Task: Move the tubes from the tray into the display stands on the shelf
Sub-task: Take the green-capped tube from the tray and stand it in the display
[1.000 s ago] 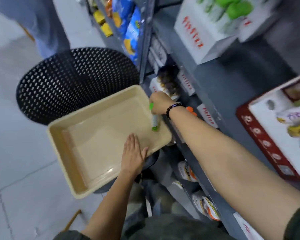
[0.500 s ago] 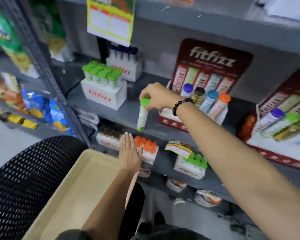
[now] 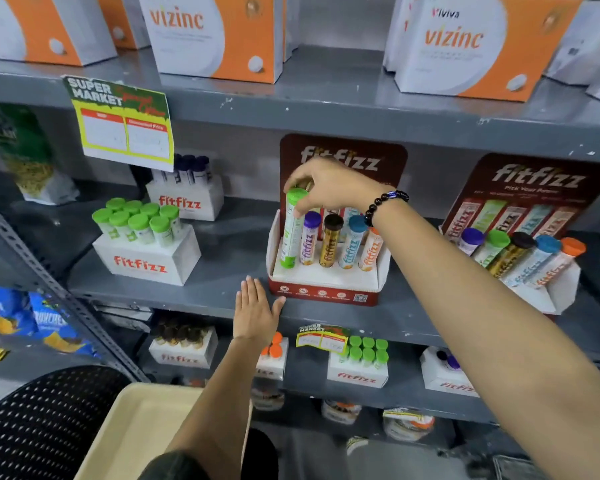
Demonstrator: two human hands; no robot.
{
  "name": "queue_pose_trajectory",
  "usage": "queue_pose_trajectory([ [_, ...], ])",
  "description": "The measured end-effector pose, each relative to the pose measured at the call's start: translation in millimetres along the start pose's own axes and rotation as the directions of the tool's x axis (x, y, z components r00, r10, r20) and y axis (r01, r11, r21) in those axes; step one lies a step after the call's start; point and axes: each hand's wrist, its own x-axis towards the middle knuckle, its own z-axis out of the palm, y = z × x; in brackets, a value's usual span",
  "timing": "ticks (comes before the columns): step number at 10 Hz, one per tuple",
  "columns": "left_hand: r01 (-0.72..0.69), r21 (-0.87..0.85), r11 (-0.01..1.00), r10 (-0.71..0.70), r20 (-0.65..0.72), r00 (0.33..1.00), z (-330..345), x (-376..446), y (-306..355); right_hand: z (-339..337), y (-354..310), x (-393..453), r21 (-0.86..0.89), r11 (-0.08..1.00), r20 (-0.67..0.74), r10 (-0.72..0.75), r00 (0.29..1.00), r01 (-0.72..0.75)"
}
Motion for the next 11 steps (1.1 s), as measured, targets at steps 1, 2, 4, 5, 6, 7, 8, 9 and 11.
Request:
queue_pose_trajectory([
  [1,0.000,0.049,0.999,-0.001,0.026,1.000,6.5,1.3,-0.4,-3.1,6.0,1.2,-0.007,1.000,0.012,-0.001,1.000,0.001],
  [2,0.009,0.037,0.999,-0.010,0.021,1.000,7.0,0.5,-1.0,-4.7,7.6,3.6,0.015,1.000,0.033,0.004,0.999,-0.004],
  [4,0.010,0.054,0.998,-0.012,0.045,0.999,3.5,-1.3,1.0,-8.4,3.6,12.1,-0.016,1.000,0.124,-0.010,0.992,0.012],
  [5,0.016,0.062,0.998,-0.020,0.053,0.998,2.3,-1.4,1.7,-7.8,0.8,16.3,0.002,0.999,0.145,-0.035,0.989,0.035],
  [6,0.020,0.069,0.997,-0.024,0.059,0.998,1.8,-1.5,2.4,-5.5,-2.2,19.8,0.004,0.998,0.129,-0.056,0.990,0.056],
  [7,0.023,0.068,0.997,-0.027,0.058,0.998,2.2,-1.6,2.8,-4.1,-1.0,23.7,-0.050,0.997,0.111,-0.049,0.993,0.054],
  [8,0.026,0.059,0.998,-0.029,0.050,0.998,3.1,-1.3,3.1,-3.5,3.7,25.6,-0.086,0.996,0.086,-0.012,0.996,0.019],
  [9,0.031,0.059,0.998,-0.034,0.042,0.999,3.4,-1.2,2.9,-2.7,6.0,25.4,-0.105,0.994,0.079,0.005,0.997,0.003],
  [11,0.040,0.057,0.998,-0.043,0.051,0.998,3.1,-1.7,3.5,7.3,5.9,22.4,-0.077,0.997,0.074,-0.015,0.997,0.021],
])
